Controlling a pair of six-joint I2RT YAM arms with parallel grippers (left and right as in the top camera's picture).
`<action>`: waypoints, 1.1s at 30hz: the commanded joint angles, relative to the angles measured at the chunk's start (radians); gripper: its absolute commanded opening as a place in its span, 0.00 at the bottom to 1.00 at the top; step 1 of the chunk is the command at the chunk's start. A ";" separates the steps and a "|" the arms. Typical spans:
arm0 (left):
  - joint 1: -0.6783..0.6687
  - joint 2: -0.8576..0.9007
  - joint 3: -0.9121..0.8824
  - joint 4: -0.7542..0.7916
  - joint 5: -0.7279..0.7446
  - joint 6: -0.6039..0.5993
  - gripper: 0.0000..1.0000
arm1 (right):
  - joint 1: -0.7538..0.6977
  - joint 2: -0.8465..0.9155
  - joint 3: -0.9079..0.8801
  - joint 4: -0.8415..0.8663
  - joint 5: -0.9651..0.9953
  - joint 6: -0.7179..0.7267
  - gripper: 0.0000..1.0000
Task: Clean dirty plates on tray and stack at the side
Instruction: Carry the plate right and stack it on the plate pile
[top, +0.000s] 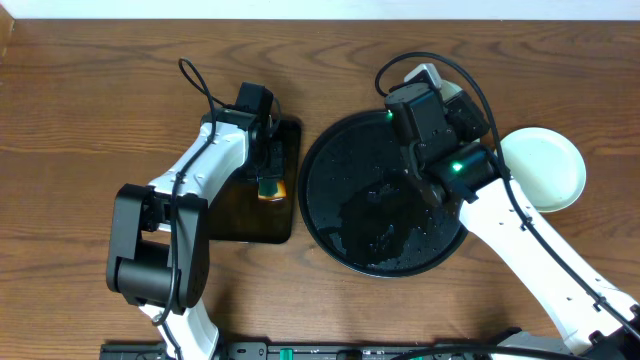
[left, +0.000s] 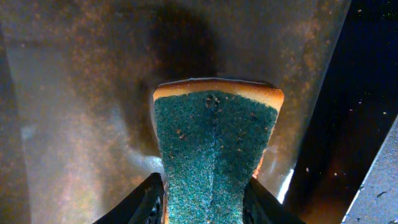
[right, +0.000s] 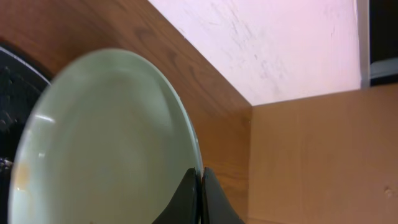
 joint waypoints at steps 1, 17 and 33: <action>0.006 -0.016 -0.009 0.000 -0.023 -0.003 0.40 | -0.043 -0.023 -0.003 -0.003 -0.006 0.135 0.01; 0.006 -0.016 -0.009 -0.004 -0.024 -0.003 0.40 | -0.550 -0.023 -0.003 -0.079 -0.512 0.283 0.01; 0.006 -0.016 -0.009 -0.011 -0.023 -0.003 0.40 | -0.670 0.134 -0.008 -0.179 -0.919 0.353 0.21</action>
